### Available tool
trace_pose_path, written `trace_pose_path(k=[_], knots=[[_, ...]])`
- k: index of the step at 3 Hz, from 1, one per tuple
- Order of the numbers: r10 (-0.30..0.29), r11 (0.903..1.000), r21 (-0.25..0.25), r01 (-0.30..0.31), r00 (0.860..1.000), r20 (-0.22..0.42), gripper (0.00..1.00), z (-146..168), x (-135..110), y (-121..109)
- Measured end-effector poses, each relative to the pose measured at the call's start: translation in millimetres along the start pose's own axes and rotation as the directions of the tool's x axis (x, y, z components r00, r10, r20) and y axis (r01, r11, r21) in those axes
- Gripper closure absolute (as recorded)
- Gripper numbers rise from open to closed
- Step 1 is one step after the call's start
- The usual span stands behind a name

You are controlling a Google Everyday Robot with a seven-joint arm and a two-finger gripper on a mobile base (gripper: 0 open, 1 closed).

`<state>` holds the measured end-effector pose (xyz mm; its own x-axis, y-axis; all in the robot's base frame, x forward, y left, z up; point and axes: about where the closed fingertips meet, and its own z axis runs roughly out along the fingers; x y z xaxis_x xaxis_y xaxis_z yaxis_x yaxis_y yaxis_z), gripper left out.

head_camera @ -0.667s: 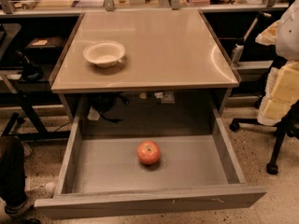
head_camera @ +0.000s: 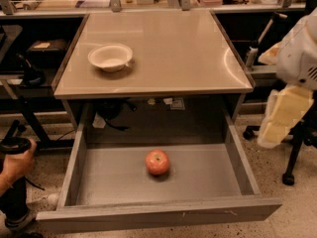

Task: Pick apple from top drawer and place on counter

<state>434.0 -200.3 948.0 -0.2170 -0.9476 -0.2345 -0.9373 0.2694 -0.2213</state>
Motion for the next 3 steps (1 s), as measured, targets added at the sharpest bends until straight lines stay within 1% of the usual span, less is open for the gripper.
trace_pose_path(k=[1, 2, 3], knots=[[-0.009, 0.9975, -0.069, 0.012, 0.999, 0.042, 0.0, 64.7, -17.1, 27.4], [0.002, 0.9895, -0.144, 0.01, 0.996, 0.085, 0.0, 122.0, -26.9, 48.2], [0.004, 0.9891, -0.147, 0.009, 0.996, 0.086, 0.0, 127.0, -26.6, 49.8]])
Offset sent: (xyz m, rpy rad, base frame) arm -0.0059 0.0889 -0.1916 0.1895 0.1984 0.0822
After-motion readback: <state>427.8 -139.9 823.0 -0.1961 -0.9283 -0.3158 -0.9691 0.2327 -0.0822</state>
